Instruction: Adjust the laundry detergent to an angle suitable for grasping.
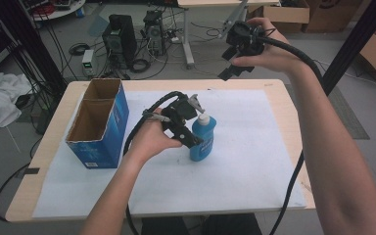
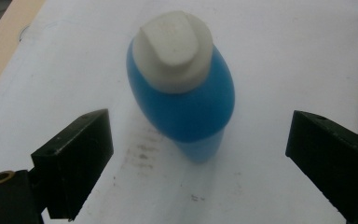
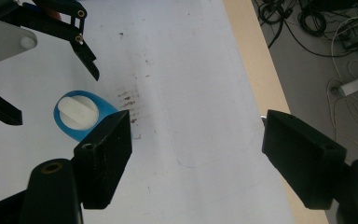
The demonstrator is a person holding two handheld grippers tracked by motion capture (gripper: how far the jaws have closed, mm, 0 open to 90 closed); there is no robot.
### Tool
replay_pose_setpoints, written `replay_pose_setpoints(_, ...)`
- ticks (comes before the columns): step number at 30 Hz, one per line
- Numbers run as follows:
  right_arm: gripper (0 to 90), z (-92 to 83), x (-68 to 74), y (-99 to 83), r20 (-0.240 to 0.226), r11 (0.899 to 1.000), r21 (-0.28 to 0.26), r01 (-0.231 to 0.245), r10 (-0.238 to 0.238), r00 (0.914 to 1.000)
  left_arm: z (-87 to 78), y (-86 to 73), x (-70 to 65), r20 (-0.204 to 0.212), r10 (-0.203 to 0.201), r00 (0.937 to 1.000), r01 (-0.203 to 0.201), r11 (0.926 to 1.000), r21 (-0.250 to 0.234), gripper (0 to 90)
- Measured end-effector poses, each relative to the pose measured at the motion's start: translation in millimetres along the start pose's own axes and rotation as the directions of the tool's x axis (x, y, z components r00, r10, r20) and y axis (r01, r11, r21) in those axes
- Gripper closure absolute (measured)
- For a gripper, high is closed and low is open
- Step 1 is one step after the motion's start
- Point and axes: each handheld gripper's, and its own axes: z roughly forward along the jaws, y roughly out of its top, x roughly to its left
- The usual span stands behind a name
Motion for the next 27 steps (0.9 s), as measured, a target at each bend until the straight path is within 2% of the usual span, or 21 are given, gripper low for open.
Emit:
replay_pose_setpoints(11, 24.1, 0.7, -0.8, -2.5, 0.001, 1.000, 0.001, -0.003, 0.003, 1.0000, 16.8, -0.1, -0.9, -0.016, -0.039, 0.9991, 0.038, 0.9984, -0.041, 8.0)
replay_pose_setpoints(15, 24.1, 1.0, -0.9, -2.8, -0.001, 1.000, 0.004, -0.001, 0.001, 1.0000, 26.2, -2.3, -2.4, -0.040, -0.049, 0.9980, 0.047, 0.9984, -0.032, 6.1)
replay_pose_setpoints(27, 24.2, 2.0, -0.9, -2.3, 0.000, 1.000, 0.005, -0.002, 0.002, 1.0000, 40.1, -7.2, -5.3, -0.054, -0.098, 0.9937, 0.094, 0.9922, -0.083, 8.4)
